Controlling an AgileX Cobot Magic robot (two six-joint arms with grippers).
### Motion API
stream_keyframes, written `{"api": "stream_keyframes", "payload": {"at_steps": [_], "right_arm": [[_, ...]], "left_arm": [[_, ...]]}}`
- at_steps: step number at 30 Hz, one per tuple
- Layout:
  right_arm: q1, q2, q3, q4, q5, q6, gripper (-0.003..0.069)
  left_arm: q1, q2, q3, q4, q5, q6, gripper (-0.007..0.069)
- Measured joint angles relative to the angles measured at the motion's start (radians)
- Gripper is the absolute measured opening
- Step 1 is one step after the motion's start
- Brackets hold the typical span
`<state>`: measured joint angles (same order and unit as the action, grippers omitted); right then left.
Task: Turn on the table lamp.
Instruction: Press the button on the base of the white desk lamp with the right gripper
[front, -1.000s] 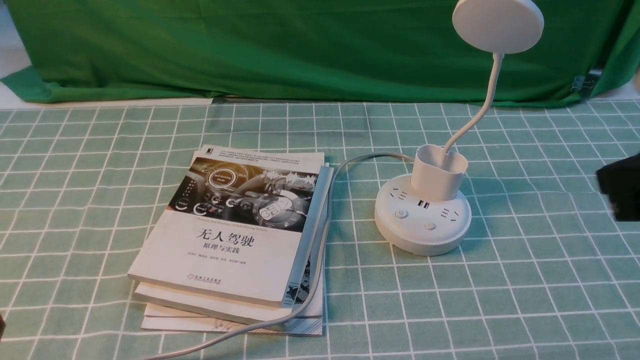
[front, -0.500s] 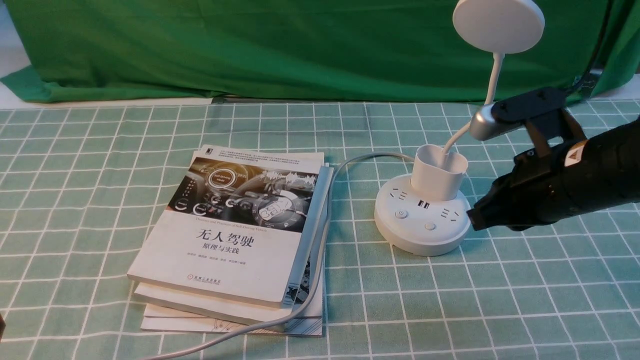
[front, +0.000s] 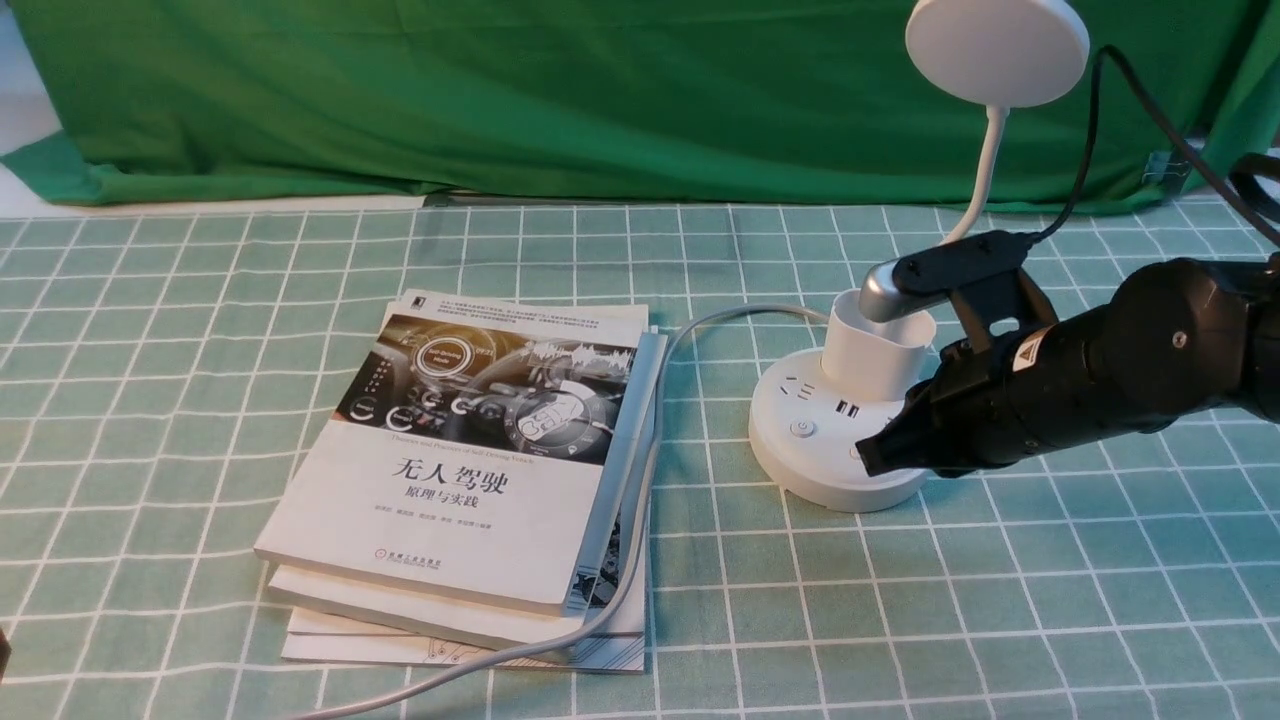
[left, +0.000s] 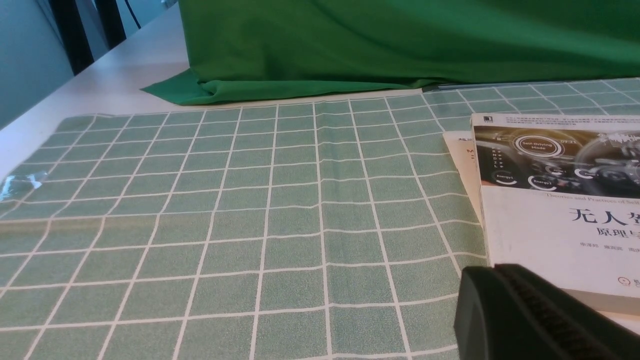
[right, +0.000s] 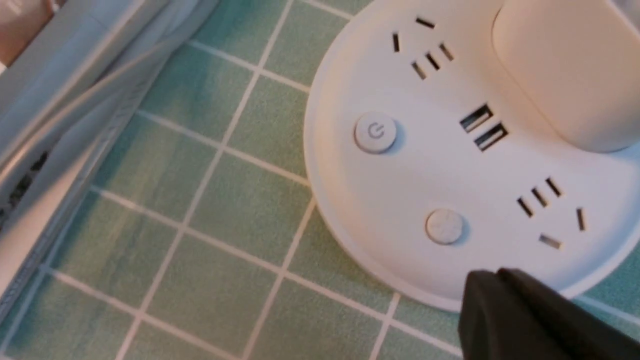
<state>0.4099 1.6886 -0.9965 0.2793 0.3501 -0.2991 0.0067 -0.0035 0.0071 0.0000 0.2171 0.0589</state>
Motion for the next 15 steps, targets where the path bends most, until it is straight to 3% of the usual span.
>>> {"api": "stream_keyframes", "payload": {"at_steps": [15], "right_arm": [[0.02,0.071,0.0,0.031,-0.117,-0.026,0.0027]], "left_arm": [[0.0,0.0,0.0,0.0,0.0,0.0,0.0021]]}}
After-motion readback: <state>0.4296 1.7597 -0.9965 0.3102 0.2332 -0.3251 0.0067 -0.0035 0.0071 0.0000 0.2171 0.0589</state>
